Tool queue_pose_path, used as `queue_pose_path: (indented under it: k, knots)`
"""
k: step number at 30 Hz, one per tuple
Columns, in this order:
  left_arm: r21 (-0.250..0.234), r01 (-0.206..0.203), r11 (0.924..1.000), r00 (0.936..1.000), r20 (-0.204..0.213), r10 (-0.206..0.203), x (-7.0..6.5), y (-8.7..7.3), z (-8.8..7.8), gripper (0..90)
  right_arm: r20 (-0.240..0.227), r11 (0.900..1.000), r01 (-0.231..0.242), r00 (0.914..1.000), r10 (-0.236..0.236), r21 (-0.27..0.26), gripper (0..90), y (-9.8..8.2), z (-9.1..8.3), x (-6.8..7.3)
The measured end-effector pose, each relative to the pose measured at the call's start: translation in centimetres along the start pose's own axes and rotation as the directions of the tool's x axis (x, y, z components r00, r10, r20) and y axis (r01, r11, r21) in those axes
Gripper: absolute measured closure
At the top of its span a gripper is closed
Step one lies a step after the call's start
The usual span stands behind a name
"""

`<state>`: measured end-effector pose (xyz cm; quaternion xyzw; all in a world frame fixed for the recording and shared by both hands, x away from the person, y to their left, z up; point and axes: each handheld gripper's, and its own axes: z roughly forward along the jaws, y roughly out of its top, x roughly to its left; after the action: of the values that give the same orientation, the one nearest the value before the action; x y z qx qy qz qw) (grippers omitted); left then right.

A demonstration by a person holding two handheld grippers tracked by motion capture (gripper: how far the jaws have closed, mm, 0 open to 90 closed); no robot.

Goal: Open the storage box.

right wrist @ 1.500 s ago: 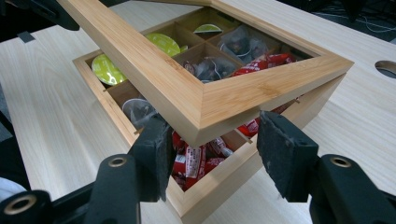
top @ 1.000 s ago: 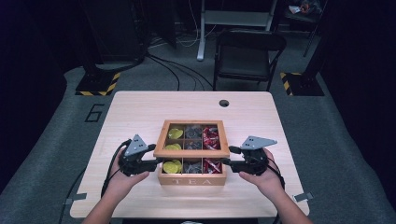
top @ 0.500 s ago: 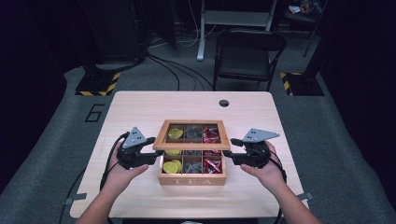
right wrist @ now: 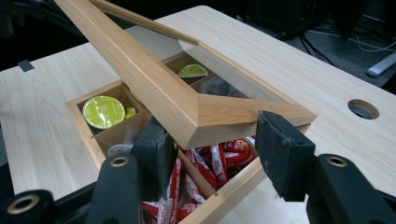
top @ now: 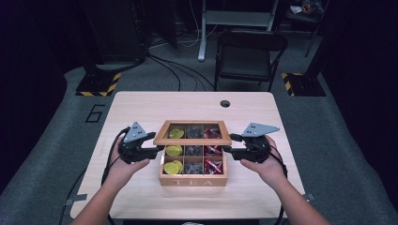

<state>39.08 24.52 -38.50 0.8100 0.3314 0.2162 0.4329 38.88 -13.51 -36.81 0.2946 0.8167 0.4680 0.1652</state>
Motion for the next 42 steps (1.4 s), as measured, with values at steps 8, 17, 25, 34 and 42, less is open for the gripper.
queue_pose_path:
  k: [8,17,25,34,42]
  knots:
    - [-0.002,0.018,0.9998,0.9998,-0.007,-0.018,1.4,-0.1,2.0,44.4,-0.007,1.000,-0.011,0.9999,0.011,-0.009,47.8,1.0,-0.1,-0.6]
    - [-0.041,0.049,0.9980,0.9985,-0.021,-0.050,2.7,0.3,3.4,49.4,-0.007,1.000,-0.013,0.9999,0.013,-0.010,48.0,2.0,-0.1,-1.1]
    - [-0.060,0.058,0.9965,0.9983,-0.006,-0.058,2.9,0.4,3.6,56.7,-0.013,1.000,-0.020,0.9997,0.019,-0.009,47.7,2.5,0.0,-1.5]
    - [-0.029,0.050,0.9983,0.9987,-0.002,-0.050,3.2,0.7,3.7,57.2,-0.013,1.000,-0.029,0.9995,0.028,-0.010,46.8,2.0,0.2,-1.7]
    - [-0.019,0.085,0.9962,0.9962,-0.014,-0.086,3.3,1.4,3.8,57.8,0.035,1.000,-0.019,0.9992,0.019,0.002,47.2,0.7,1.0,-1.9]
